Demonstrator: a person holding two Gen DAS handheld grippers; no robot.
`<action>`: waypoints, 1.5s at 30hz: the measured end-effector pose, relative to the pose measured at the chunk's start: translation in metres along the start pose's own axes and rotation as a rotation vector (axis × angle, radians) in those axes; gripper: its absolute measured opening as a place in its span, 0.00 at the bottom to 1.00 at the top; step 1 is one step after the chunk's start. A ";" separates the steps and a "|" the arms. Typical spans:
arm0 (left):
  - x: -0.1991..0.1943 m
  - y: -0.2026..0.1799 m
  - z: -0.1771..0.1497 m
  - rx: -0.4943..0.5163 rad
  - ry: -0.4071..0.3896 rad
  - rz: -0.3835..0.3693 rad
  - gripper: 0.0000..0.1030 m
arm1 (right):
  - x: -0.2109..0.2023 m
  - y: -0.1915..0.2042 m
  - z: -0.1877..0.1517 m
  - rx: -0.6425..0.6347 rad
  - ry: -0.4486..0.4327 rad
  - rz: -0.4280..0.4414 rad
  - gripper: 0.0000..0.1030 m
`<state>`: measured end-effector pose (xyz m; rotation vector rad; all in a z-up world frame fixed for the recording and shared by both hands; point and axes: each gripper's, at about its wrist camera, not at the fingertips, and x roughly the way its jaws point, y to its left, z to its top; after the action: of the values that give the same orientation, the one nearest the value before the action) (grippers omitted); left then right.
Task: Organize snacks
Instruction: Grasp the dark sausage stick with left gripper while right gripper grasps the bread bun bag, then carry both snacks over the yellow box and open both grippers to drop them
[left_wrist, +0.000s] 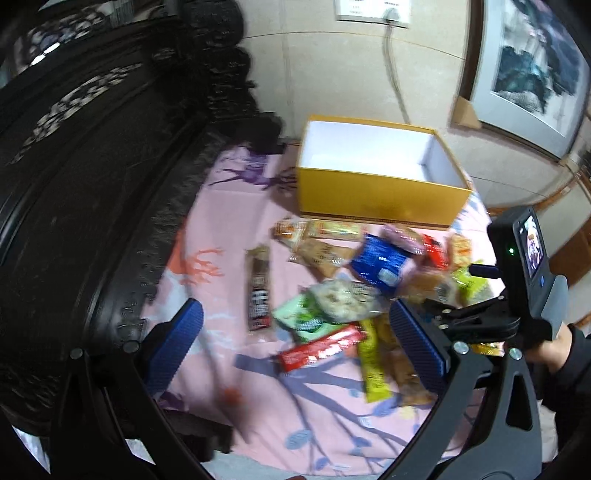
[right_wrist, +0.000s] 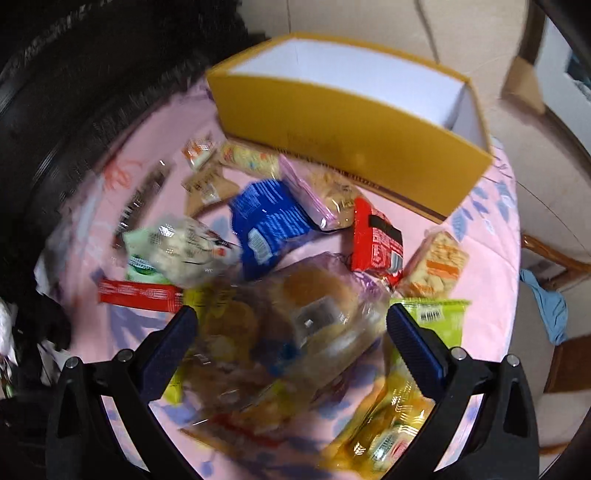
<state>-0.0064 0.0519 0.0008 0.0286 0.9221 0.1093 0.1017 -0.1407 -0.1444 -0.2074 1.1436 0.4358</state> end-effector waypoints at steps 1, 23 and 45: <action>0.002 0.009 0.000 -0.017 0.003 0.021 0.98 | 0.008 -0.003 0.002 -0.010 0.023 -0.006 0.99; 0.173 0.050 -0.010 -0.221 0.268 0.111 0.98 | 0.015 0.017 -0.042 0.047 0.008 0.149 0.60; 0.187 0.037 -0.012 -0.189 0.274 -0.037 0.26 | -0.016 0.012 -0.026 0.106 -0.084 0.127 0.60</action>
<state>0.0927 0.1078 -0.1522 -0.1829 1.1820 0.1687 0.0694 -0.1432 -0.1399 -0.0236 1.0975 0.4901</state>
